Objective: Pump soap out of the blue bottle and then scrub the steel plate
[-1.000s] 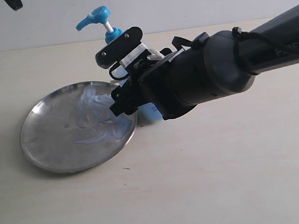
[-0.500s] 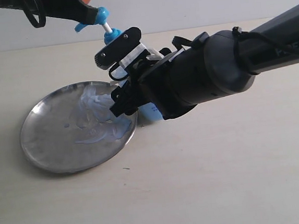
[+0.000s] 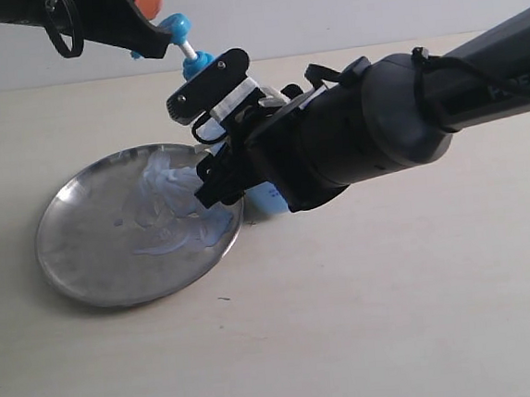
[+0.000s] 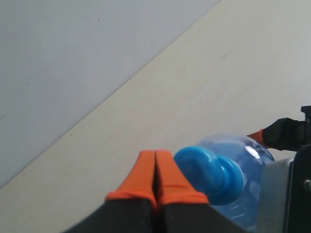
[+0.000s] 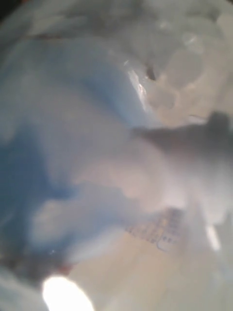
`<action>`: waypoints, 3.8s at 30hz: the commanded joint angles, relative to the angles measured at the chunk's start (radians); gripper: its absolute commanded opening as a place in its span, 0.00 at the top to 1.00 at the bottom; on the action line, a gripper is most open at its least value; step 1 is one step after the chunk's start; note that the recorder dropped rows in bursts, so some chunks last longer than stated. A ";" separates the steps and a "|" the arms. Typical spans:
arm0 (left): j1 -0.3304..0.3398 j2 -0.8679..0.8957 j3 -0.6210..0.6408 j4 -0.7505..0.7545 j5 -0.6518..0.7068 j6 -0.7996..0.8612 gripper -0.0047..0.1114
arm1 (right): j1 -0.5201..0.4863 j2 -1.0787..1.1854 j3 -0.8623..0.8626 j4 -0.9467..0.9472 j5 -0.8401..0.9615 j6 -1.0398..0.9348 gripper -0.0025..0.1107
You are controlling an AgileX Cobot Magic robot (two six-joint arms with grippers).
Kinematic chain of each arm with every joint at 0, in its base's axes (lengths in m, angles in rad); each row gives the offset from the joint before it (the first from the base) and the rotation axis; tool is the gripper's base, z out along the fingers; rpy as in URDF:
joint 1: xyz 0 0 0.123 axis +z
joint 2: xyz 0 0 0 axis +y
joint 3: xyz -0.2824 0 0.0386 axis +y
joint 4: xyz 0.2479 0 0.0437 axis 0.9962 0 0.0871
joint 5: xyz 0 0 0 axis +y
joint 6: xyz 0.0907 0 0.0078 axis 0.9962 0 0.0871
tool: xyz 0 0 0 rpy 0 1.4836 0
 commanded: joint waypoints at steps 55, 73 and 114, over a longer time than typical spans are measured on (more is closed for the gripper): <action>0.002 0.021 0.010 -0.141 0.057 0.111 0.96 | 0.001 0.021 0.009 0.039 0.065 -0.032 0.98; -0.001 0.033 0.011 -0.187 0.098 0.141 0.96 | 0.001 0.021 0.009 0.042 0.067 -0.032 0.98; -0.038 0.100 0.011 -0.193 0.132 0.157 0.96 | 0.001 0.021 0.009 0.042 0.083 -0.036 0.98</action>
